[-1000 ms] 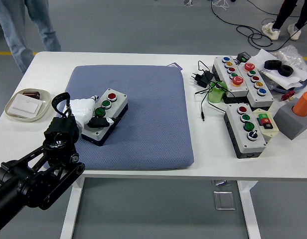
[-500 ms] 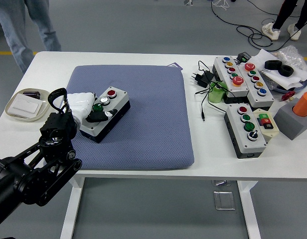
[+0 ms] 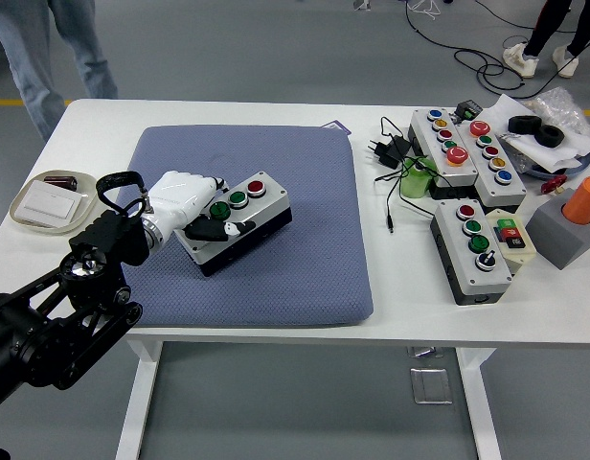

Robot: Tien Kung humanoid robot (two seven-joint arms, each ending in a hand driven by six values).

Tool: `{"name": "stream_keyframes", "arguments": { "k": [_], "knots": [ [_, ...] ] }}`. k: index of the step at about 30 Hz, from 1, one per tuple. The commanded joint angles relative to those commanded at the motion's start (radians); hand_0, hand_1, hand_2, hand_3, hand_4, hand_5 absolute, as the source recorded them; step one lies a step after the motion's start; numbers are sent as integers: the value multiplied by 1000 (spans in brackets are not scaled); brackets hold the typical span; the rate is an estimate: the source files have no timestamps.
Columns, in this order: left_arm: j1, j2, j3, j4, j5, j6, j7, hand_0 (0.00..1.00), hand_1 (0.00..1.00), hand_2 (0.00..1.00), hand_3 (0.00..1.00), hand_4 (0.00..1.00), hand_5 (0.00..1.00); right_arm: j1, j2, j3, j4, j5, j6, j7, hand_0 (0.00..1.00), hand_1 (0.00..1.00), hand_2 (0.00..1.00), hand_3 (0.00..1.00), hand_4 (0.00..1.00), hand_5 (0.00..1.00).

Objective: Pick up the button,place it on the desk,press the button,press the button

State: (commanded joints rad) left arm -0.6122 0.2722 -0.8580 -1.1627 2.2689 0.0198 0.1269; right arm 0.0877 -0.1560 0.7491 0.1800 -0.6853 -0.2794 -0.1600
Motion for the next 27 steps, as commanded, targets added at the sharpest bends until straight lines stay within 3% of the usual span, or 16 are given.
{"name": "stream_keyframes", "arguments": {
  "k": [3, 9, 14, 17, 27],
  "knots": [
    [-25, 18, 18, 20, 0, 48, -83, 460, 423, 392, 427, 722, 21, 3, 0, -2, 0, 4, 0, 0, 629, 479, 540, 582, 272, 23],
    [-84, 57, 94, 67, 0, 109, -194, 470, 430, 390, 418, 708, 2, 5, 1, -2, 0, 2, 1, -1, 629, 479, 540, 582, 272, 23],
    [-151, 98, 216, 105, 0, 130, -230, 479, 443, 392, 415, 698, 2, 5, 2, -2, 0, -1, 1, -3, 629, 479, 539, 582, 273, 22],
    [-169, 110, 255, 118, 0, 145, -246, 479, 443, 392, 415, 698, 2, 5, 2, -2, 0, -1, 1, -3, 629, 479, 539, 582, 273, 22],
    [-202, 123, 292, 156, 0, 228, -295, 485, 472, 391, 405, 684, 2, 8, 4, -4, 0, -2, 2, -5, 629, 478, 540, 582, 272, 21]
  ]
}}
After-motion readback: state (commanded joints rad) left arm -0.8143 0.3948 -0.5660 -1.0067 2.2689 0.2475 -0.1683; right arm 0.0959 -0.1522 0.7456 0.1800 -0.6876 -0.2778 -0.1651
